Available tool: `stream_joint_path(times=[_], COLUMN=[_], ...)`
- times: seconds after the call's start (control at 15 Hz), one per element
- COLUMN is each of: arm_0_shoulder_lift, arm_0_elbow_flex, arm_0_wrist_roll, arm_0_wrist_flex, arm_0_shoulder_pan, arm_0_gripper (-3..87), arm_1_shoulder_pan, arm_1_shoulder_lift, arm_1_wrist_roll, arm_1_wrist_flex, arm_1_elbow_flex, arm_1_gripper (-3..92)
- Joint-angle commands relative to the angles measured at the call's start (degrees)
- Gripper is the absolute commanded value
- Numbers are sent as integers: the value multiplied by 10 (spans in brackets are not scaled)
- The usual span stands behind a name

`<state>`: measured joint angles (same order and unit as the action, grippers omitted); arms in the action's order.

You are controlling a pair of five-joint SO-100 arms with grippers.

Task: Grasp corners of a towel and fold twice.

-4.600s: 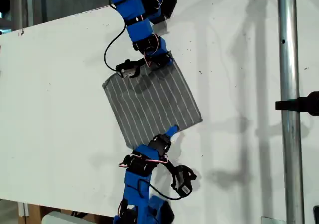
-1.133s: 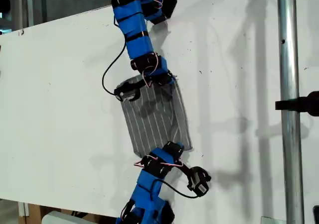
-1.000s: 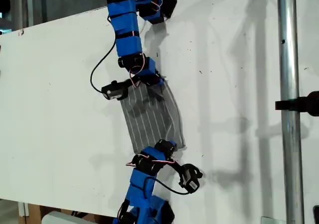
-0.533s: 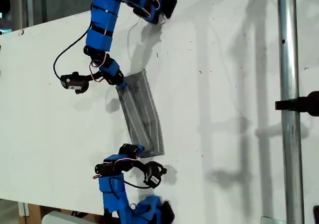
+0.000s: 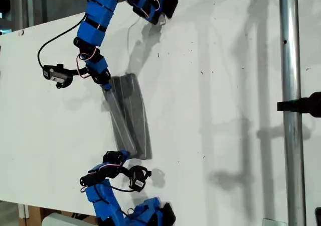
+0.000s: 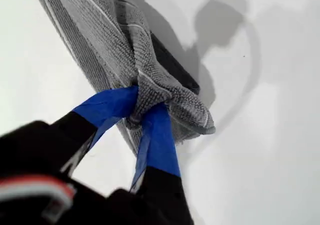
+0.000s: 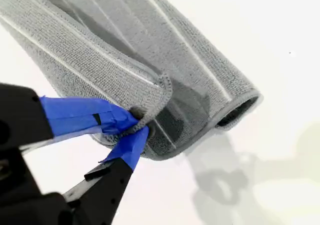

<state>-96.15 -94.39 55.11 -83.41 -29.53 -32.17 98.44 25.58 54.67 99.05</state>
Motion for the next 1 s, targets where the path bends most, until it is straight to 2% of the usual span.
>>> stream_joint_path(times=[0.0, 0.27, 0.47, 0.87, 0.93], arm_0_shoulder_lift=[-31, -29, -27, -31, -34], arm_0_elbow_flex=[-29, -85, -156, -175, -174], arm_0_wrist_roll=[35, 90, 100, 98, 98], arm_0_wrist_flex=[41, 82, 126, 133, 125], arm_0_shoulder_pan=[50, 94, 77, 73, 71], arm_0_gripper=[-27, -26, -26, -21, 24], arm_1_shoulder_pan=[21, 19, 18, 43, 47], arm_1_shoulder_lift=[47, 44, -6, -28, -24], arm_1_wrist_roll=[16, 37, 41, 54, 55], arm_1_wrist_flex=[4, -58, -107, -98, -87], arm_1_elbow_flex=[33, 151, 167, 158, 154], arm_1_gripper=[-2, -2, -2, -2, -2])
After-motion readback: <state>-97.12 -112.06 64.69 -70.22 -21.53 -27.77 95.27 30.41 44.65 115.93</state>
